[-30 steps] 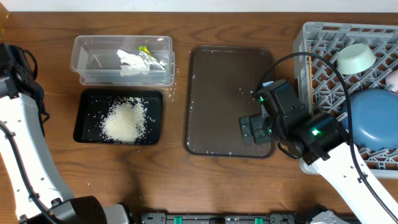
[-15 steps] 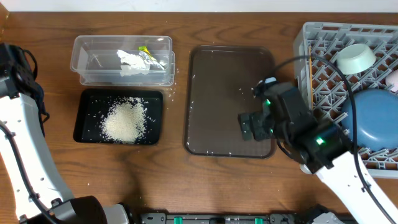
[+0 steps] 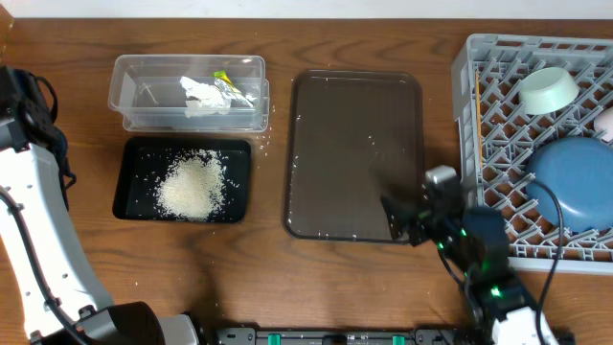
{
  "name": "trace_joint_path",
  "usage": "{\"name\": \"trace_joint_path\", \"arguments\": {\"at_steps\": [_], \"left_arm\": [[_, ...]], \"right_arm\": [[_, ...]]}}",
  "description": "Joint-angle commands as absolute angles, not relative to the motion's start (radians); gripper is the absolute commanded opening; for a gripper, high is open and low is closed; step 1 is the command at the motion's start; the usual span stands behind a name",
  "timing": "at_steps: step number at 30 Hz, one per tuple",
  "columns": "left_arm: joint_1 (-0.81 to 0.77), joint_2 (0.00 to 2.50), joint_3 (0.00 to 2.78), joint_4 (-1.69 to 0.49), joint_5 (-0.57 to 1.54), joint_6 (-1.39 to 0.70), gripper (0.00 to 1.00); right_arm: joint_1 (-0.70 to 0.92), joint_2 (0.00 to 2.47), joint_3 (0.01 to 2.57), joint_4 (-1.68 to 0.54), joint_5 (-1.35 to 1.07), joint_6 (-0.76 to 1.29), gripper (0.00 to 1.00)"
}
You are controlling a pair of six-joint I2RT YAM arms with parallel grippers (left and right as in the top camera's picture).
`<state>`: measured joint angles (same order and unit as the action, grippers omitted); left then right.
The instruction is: Sort waste into correct bins and load items into the dishwasher rack
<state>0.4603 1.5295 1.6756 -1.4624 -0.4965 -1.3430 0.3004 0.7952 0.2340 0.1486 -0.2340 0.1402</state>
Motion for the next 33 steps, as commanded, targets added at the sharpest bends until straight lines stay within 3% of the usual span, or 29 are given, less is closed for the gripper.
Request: {"name": "trace_joint_path", "arguments": {"at_steps": [1, 7, 18, 33], "left_arm": [[0.464, 1.523, 1.678, -1.469, -0.505, -1.359, 0.92], [0.464, 1.523, 1.678, -1.469, -0.505, -1.359, 0.92], [0.464, 1.523, 1.678, -1.469, -0.505, -1.359, 0.92], [0.464, 1.523, 1.678, -1.469, -0.505, -1.359, 0.92]], "right_arm": [[0.242, 0.682, 0.126, 0.219, -0.326, 0.126, 0.99], [0.183, 0.484, 0.003, 0.252, -0.379, 0.126, 0.99], [0.079, 0.236, 0.005, -0.045, -0.307, 0.125, 0.99], [-0.004, 0.005, 0.005, -0.052, -0.295, 0.043, 0.99]]}}
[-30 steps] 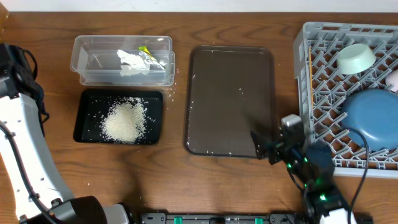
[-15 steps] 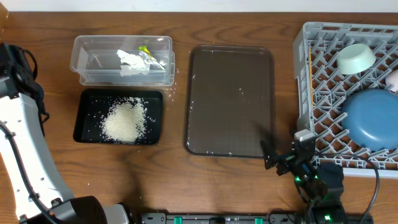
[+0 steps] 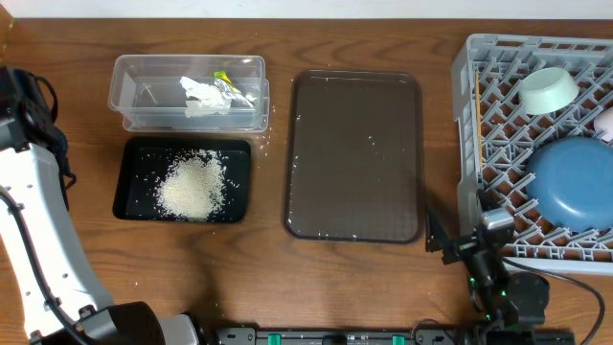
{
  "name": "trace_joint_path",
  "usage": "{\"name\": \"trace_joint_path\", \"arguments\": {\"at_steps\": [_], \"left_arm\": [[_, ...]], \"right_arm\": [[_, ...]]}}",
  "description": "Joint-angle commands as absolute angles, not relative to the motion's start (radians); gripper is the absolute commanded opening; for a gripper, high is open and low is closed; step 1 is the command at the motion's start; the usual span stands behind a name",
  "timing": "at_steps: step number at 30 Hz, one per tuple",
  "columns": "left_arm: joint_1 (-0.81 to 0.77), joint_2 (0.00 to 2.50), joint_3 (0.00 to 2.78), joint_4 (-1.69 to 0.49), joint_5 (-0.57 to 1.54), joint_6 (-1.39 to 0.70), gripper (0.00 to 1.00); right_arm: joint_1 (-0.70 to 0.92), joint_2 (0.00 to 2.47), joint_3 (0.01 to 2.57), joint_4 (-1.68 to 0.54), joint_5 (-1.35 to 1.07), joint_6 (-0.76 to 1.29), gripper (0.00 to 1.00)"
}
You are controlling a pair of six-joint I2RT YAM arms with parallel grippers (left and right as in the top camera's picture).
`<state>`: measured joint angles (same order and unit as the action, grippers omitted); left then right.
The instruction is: Sort waste into correct bins and load items into the dishwasher rack
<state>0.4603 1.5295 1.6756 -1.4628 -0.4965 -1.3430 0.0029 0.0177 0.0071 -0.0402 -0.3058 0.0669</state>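
Note:
A brown serving tray (image 3: 354, 153) lies mid-table, bare but for a few rice grains. The grey dishwasher rack (image 3: 469, 144) at the right holds a pale green bowl (image 3: 548, 88) and a blue plate (image 3: 575, 182). A clear bin (image 3: 144, 96) at the back left contains crumpled white paper (image 3: 201, 93) and a yellow-green wrapper (image 3: 228, 81). In front of it, a black bin (image 3: 129, 182) holds a heap of rice (image 3: 192, 184). My right gripper (image 3: 442, 240) sits just off the tray's front right corner by the rack, fingers apart and empty. Only the left arm's white links show at the left edge.
A thin orange stick (image 3: 477, 96) lies along the rack's left wall, and a pale item (image 3: 605, 123) peeks in at the rack's right edge. Loose rice grains dot the table around the black bin. The left arm (image 3: 38, 240) runs down the left side.
My right gripper was over the tray's front right corner. It now sits further right and nearer the front edge, off the tray beside the rack. Nothing else moved.

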Motion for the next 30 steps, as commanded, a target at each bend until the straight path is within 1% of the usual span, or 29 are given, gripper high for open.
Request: {"name": "trace_joint_path", "arguments": {"at_steps": [1, 3, 8, 14, 30], "left_arm": [[0.464, 1.523, 1.678, -1.469, -0.505, -1.359, 0.92], [0.464, 1.523, 1.678, -1.469, -0.505, -1.359, 0.92], [0.464, 1.523, 1.678, -1.469, -0.505, -1.359, 0.92], [0.464, 1.523, 1.678, -1.469, -0.505, -1.359, 0.92], [0.464, 1.523, 1.678, -1.469, -0.505, -1.359, 0.92]], "right_arm": [[-0.004, 0.005, 0.005, -0.051, -0.294, 0.043, 0.99], [-0.004, 0.005, 0.005, -0.051, -0.285, 0.042, 0.99], [-0.004, 0.005, 0.005, -0.053, -0.229, -0.042, 0.99], [-0.004, 0.005, 0.006, -0.061, -0.179, -0.043, 0.99], [-0.004, 0.005, 0.006, -0.057, -0.202, -0.042, 0.99]]}}
